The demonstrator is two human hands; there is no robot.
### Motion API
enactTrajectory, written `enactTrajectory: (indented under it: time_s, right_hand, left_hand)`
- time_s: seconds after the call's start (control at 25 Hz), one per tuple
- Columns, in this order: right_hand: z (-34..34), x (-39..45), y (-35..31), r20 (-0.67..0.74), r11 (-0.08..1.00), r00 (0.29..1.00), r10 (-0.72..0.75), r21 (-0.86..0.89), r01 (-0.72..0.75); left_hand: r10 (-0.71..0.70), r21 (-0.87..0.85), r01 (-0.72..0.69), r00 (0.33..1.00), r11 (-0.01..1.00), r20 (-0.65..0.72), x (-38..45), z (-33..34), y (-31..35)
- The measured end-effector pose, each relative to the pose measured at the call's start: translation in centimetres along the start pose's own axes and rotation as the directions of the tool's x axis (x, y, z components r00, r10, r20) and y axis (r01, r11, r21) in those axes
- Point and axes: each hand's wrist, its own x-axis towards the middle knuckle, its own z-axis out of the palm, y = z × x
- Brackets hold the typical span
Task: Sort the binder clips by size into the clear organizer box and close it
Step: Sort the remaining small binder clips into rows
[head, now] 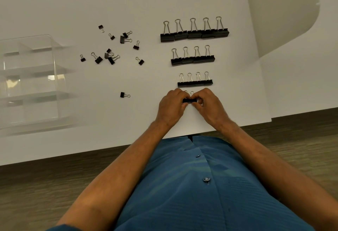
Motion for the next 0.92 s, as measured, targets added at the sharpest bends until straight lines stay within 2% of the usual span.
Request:
enactTrajectory:
  time_s: [0.48,0.72,0.92]
  right_hand:
    - [0.0,-0.2,-0.2,-0.013,1.0,1.0,-0.014,0.003,0.014]
    - [-0.5,-0.9,-1.1,-0.088,0.998,0.995,-0.051,0.039,0.054]
    - [-0.4,0.0,-4.8,-0.114,1.0,0.993,-0.021,0.017,0.023]
  left_hand:
    - [0.026,-0.004,-0.026,1.0,1.0,-0.001,-0.1,0.0,-0.1]
    - [0.072,-0.116,-0.069,0.997,0.991,0.019,-0.8,-1.2,-0.6]
    - [-0.015,-0.14,0.003,0.996,0.99,-0.084,-1.4,-5.6,-3.2]
